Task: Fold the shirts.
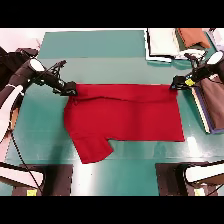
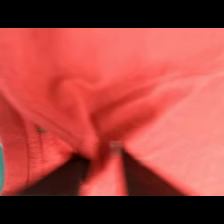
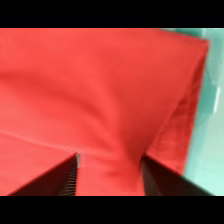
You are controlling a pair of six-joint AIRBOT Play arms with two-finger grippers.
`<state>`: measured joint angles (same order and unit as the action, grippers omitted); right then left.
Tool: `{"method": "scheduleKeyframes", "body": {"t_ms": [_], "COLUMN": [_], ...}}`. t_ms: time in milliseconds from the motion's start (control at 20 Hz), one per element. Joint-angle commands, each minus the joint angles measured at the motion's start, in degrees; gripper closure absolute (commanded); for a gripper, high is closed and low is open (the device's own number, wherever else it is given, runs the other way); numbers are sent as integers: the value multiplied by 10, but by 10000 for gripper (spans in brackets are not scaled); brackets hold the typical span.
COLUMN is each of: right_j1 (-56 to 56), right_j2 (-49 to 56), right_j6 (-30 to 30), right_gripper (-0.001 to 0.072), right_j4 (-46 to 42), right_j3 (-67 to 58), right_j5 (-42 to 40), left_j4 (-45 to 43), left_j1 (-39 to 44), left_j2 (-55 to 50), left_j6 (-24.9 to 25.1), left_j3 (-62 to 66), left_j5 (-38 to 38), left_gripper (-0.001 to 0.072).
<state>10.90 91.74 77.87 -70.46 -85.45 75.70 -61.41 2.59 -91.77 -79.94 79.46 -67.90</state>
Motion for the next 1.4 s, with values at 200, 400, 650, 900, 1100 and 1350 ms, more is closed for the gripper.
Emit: {"method": "scheduleKeyframes", "body": {"t_ms": [200, 400, 650, 900, 1100, 1350], "right_j1": [28, 23, 24, 26, 26, 26], "right_j2": [-103, -218, -299, -330, -348, -353], "right_j6": [-21, -33, -33, -33, -27, -17], "right_gripper": [259, 259, 260, 260, 260, 260], "right_j4": [50, 50, 65, 65, 65, 65], "right_j3": [61, 174, 253, 255, 255, 255], "right_j5": [26, -4, -49, -50, -50, -46], "left_j4": [-102, -81, 3, 83, 125, 139], "left_j1": [-16, -16, -16, -16, -16, -16], "left_j2": [124, 273, 391, 413, 413, 413], "left_j6": [-47, -66, -69, -34, -11, -5], "left_j3": [-60, -273, -487, -561, -587, -589], "left_j5": [-68, -45, -23, 11, 38, 67], "left_gripper": [252, 252, 253, 253, 253, 468]}}
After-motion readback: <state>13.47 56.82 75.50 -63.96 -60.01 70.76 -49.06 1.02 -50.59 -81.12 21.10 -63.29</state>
